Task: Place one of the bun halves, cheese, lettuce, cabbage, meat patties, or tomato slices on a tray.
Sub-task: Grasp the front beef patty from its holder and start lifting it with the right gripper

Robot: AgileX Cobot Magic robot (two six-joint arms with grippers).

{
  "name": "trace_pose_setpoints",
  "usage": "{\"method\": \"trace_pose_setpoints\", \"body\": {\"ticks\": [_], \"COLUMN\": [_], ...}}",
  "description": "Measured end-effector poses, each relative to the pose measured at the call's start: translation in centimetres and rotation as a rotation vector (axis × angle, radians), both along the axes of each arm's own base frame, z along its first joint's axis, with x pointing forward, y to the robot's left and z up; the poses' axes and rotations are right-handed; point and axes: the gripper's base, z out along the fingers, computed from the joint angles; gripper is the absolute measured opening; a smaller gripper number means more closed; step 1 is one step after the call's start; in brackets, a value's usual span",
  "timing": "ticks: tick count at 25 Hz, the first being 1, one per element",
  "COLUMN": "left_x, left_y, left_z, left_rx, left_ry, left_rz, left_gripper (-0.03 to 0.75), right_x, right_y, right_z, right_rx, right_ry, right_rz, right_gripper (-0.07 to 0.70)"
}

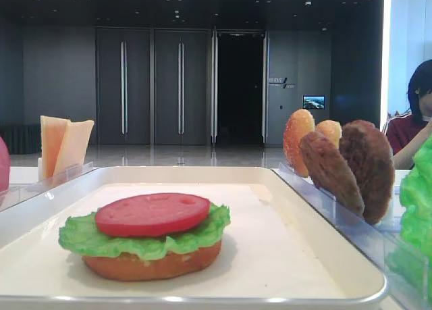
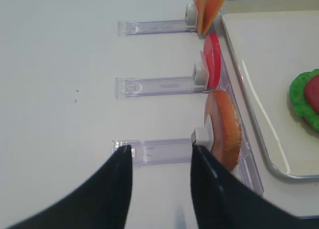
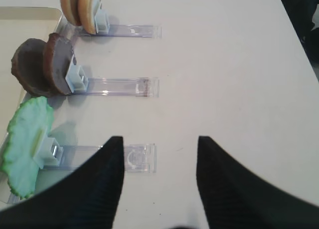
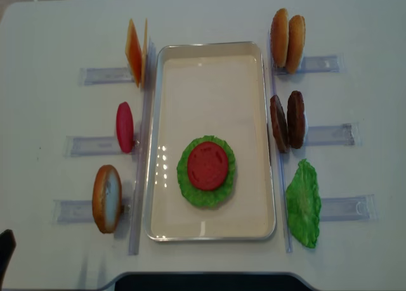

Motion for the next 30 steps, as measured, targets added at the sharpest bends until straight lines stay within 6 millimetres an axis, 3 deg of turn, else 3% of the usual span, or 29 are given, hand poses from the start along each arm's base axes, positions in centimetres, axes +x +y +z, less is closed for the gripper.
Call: {"method": "trace_pose_setpoints", "body": {"ticks": [16,22,30], "left_x": [0.0,0.0,0.0], "left_y": [0.0,0.0,0.0], "left_z": [0.0,0.0,0.0], "left_rx": [0.000,0.000,-0.001], "left_ry": [0.000,0.000,0.000], "left_rz": [0.000,0.000,-0.001], "left_gripper": [0.104,0.032,0.000], "right_x": [0.4,4.3,12.3], "right_y": [0.0,0.4,1.0], "right_z": [0.3,1.8,5.0], "right_rx": [-0.003,-0.021,-0.041], "right_ry": [0.028,0.243,0.479], "right_rz": [0.001,0.001,0.002], "right_gripper": [0.353,0.353,0.353]}}
